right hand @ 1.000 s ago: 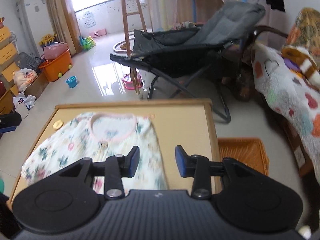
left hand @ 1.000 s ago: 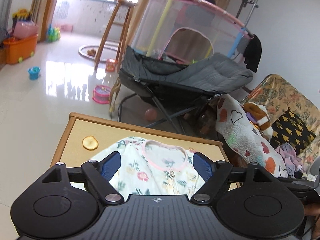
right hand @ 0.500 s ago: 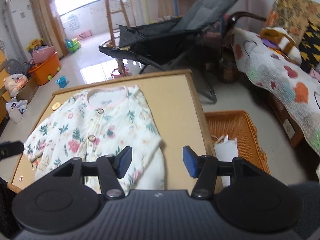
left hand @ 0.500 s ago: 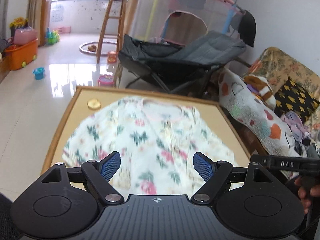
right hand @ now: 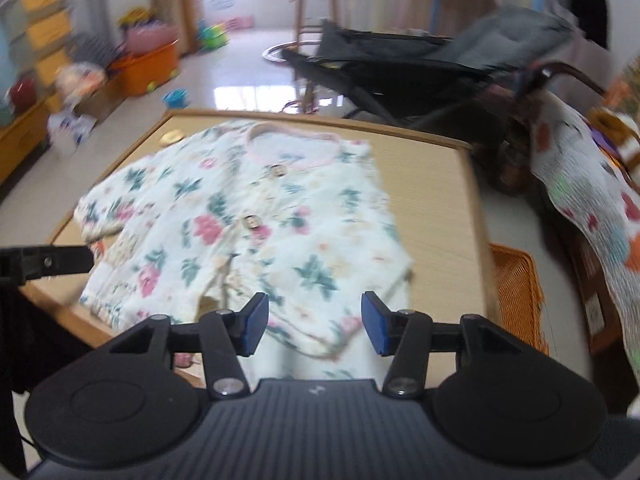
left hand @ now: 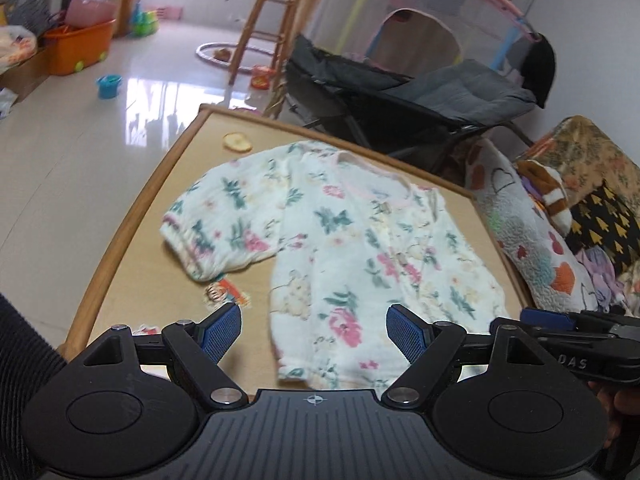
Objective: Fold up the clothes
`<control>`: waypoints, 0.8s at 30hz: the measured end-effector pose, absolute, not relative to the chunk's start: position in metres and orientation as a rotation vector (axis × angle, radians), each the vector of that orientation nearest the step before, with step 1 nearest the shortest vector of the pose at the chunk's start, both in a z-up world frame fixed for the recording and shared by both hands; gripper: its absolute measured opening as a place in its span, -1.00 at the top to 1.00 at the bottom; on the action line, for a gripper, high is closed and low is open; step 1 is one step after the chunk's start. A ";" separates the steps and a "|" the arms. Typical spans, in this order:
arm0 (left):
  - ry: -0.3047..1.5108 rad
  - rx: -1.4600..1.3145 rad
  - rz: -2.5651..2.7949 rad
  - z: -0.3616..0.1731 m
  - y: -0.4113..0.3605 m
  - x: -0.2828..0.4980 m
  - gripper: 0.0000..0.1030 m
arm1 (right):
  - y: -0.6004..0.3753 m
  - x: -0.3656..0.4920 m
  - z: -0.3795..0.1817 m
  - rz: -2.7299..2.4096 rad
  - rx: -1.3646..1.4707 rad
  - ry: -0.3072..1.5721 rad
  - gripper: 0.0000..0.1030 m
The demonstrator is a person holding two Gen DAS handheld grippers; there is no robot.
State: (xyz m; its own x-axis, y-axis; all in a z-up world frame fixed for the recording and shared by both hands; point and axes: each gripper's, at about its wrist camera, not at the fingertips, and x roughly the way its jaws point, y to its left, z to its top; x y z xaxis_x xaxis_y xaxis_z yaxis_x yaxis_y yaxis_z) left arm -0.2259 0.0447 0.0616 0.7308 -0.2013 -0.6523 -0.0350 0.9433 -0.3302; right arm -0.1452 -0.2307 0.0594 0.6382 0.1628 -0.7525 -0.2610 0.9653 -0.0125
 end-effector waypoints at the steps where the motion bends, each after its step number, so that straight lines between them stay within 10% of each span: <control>1: 0.751 -0.337 -0.095 0.060 0.046 -0.226 -0.57 | -0.226 -0.142 0.058 0.255 -0.133 0.848 0.13; 24: 0.773 -0.382 -0.098 0.048 0.043 -0.210 -0.57 | -0.195 -0.118 0.034 0.300 -0.225 0.898 0.86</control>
State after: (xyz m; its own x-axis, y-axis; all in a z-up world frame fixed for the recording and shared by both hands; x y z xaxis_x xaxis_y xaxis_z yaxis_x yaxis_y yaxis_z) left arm -0.2097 0.0431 0.0478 0.7153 -0.2251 -0.6616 -0.0520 0.9269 -0.3717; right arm -0.1179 -0.1954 0.0339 0.5863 0.1616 -0.7938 -0.3485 0.9349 -0.0670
